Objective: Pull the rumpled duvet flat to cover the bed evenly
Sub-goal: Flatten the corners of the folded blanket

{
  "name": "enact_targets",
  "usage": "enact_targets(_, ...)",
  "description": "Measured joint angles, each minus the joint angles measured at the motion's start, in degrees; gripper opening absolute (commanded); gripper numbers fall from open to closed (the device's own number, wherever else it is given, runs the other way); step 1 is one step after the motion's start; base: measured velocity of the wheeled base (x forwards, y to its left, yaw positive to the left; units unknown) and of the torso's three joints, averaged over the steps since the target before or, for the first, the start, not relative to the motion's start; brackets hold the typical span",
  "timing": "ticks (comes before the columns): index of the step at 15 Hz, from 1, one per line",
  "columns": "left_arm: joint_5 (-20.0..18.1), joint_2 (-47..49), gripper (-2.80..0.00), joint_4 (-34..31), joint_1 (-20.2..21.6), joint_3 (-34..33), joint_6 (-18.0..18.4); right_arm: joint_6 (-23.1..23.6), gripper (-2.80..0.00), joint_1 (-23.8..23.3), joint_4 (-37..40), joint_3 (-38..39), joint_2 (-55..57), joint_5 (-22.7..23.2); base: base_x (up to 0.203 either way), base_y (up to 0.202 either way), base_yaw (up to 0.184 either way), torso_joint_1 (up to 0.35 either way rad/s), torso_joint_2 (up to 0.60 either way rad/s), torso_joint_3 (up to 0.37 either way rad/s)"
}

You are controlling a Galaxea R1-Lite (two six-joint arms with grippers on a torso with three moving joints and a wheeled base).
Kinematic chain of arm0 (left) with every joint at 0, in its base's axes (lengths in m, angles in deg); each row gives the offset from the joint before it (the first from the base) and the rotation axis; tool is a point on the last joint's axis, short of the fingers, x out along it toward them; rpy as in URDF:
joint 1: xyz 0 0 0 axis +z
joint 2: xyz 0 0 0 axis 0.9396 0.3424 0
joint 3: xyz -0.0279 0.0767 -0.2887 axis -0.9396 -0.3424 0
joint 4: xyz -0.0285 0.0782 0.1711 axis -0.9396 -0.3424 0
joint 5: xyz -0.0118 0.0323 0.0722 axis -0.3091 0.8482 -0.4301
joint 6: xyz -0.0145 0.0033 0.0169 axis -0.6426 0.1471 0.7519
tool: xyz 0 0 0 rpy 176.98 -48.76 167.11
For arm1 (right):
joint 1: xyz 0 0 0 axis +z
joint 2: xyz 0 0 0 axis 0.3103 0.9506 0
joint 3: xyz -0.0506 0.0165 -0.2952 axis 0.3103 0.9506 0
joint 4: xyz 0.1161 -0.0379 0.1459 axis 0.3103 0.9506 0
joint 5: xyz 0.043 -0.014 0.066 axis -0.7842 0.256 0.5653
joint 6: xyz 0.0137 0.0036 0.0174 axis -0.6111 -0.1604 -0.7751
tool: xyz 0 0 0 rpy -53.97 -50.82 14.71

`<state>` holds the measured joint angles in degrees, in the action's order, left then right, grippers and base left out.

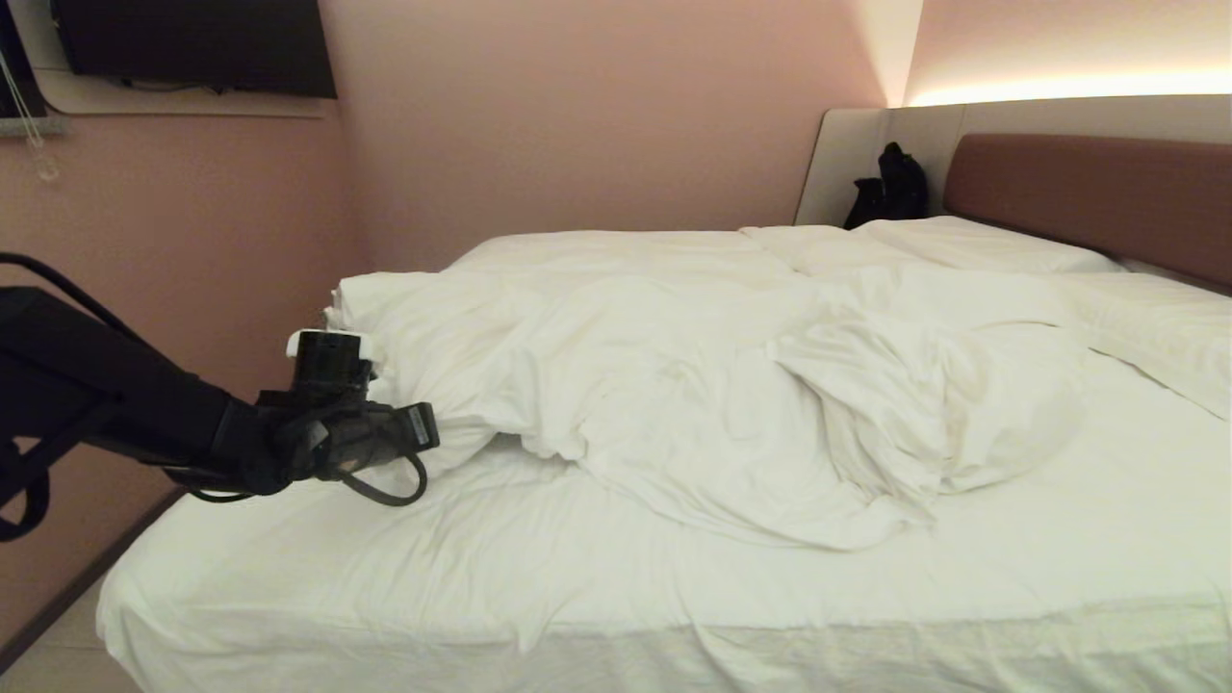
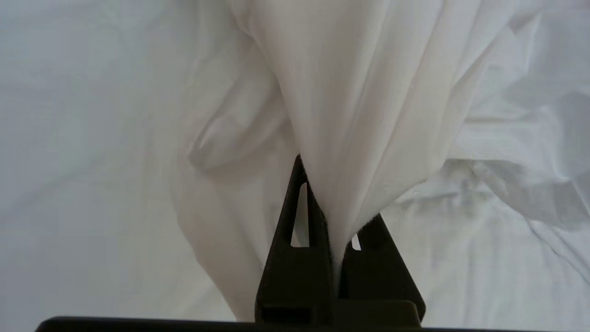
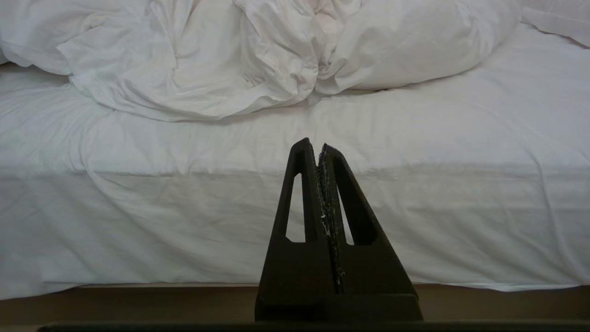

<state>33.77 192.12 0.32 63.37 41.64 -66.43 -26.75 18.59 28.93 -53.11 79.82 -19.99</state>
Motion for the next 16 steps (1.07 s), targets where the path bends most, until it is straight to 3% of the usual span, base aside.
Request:
enact_targets(4, 1.52, -2.57, -2.8, 6.78, 0.6, -8.58, 1.81, -0.01, -2.8, 0.0, 0.05, 0.0, 0.0, -0.02, 0.0, 0.0, 0.0, 0.0, 0.0, 0.0)
enact_targets(12, 2.61, -17.42, -2.8, 6.81, 7.13, -19.26, 2.09, 0.01, -2.8, 0.0, -0.02, 0.0, 0.0, 0.03, 0.0, 0.0, 0.0, 0.0, 0.0, 0.0)
enact_targets(16, 2.59, -28.45, -2.8, 6.46, 12.9, -24.74, 3.97, 0.02, -2.8, 0.0, -0.04, 0.0, 0.0, 0.03, 0.0, 0.0, 0.0, 0.0, 0.0, 0.0)
